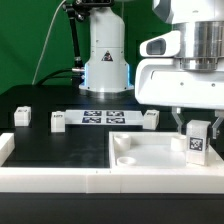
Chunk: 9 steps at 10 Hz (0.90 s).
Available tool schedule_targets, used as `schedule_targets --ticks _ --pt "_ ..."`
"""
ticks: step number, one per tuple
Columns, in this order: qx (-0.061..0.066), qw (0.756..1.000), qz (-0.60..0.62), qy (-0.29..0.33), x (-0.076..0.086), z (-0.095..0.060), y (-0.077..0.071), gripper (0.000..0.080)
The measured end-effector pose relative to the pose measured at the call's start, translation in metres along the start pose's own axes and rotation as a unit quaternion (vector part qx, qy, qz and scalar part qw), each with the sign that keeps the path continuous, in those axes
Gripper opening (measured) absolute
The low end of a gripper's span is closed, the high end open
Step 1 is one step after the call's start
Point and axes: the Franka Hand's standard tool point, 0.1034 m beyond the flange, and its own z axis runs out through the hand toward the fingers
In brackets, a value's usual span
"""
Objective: Assemble one leg
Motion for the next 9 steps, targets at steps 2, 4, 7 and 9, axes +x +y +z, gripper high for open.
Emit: schedule_targets --ticks 2,4,7,9 --pt "0.002 0.990 0.139 -0.003 0.0001 0.0006 0.0013 0.0291" --pt "0.007 0.963 0.270 -0.004 0.0013 0.0009 0.0018 0.0291" --pt "0.009 0.909 0.417 -0.014 0.0023 0.0005 0.0042 0.0292" --pt "0.011 0.879 0.476 -0.022 0.0018 0.0006 0.0042 0.0292"
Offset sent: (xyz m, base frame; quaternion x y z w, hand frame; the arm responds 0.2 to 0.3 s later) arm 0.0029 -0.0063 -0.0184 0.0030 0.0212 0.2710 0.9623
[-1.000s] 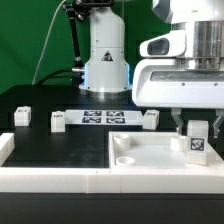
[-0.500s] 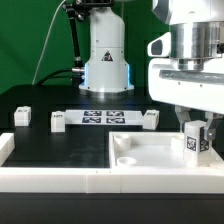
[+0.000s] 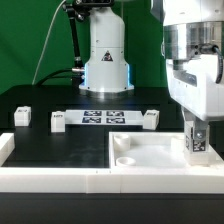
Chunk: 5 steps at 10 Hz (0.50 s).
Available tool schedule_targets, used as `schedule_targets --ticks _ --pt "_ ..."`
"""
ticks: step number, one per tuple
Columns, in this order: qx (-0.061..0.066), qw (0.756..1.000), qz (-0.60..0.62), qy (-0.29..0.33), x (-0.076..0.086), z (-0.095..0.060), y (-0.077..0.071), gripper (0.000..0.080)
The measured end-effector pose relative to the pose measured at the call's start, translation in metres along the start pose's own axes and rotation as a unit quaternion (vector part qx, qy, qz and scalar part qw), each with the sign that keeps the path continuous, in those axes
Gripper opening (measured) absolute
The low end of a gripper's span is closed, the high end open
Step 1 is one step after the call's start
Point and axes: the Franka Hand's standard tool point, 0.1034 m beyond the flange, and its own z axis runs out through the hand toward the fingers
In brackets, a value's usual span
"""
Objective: Assemble one leg
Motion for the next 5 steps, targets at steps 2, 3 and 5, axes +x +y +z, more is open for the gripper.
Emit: schedule_targets --ticks 2,3,5 --pt "0.000 1.000 0.025 -0.001 -0.0007 0.0001 0.0002 0.0299" --pt "0.000 1.000 0.016 -0.001 -0.0008 0.0002 0.0002 0.0299" --pt "0.000 1.000 -0.031 0.000 -0.0009 0.0000 0.0000 0.0513"
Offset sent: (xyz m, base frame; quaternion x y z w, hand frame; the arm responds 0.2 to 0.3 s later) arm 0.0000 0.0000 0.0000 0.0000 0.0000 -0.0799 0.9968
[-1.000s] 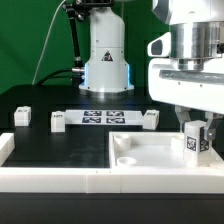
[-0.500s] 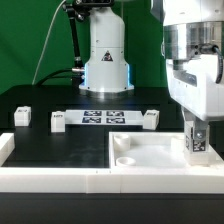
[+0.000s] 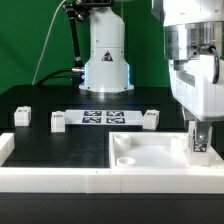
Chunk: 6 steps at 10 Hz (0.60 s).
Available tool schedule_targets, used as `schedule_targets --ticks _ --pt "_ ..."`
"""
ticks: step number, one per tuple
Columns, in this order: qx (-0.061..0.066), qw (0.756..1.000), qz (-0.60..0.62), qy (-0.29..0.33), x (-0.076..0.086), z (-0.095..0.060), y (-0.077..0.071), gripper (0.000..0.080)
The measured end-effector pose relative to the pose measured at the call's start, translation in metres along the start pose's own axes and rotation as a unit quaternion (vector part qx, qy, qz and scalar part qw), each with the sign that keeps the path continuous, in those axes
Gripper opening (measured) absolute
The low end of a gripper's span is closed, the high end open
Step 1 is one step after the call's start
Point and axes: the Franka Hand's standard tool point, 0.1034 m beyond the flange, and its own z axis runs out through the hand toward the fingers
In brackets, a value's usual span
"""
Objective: Assemble one leg
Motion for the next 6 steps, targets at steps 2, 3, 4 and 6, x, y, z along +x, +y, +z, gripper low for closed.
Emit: schedule_targets --ticks 2,3,4,6 --pt "-0.005 0.992 -0.130 0.000 -0.001 0.000 0.001 0.0642" --pt "-0.005 0.982 -0.187 -0.001 -0.003 -0.001 0.000 0.0647" --pt "-0.006 0.973 -0.229 -0.002 -0.005 0.000 0.001 0.0647" --pt "-0.010 0.937 -0.349 0.004 -0.012 0.000 0.002 0.0648"
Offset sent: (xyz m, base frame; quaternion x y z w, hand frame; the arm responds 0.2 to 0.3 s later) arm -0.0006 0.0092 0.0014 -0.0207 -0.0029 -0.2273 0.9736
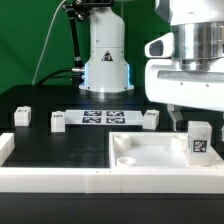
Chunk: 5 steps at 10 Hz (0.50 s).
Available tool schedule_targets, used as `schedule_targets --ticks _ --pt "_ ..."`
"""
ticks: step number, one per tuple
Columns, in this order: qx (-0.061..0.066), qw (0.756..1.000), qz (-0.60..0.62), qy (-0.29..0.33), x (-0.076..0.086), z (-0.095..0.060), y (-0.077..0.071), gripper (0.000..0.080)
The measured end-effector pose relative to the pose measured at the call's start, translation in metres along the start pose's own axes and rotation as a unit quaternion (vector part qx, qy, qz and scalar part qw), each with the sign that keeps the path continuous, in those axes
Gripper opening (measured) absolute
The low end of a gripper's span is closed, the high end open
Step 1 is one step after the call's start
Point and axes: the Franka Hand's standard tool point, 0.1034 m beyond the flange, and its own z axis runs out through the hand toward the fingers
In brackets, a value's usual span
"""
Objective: Assemble one leg
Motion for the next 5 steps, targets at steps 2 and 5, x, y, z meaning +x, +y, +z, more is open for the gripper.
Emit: schedule_targets --ticks 2,5 --pt "-0.012 0.992 -0.127 0.002 -0.003 -0.001 -0.003 0.0649" --pt "-0.017 0.958 -0.285 0.004 0.011 -0.002 0.004 0.0649"
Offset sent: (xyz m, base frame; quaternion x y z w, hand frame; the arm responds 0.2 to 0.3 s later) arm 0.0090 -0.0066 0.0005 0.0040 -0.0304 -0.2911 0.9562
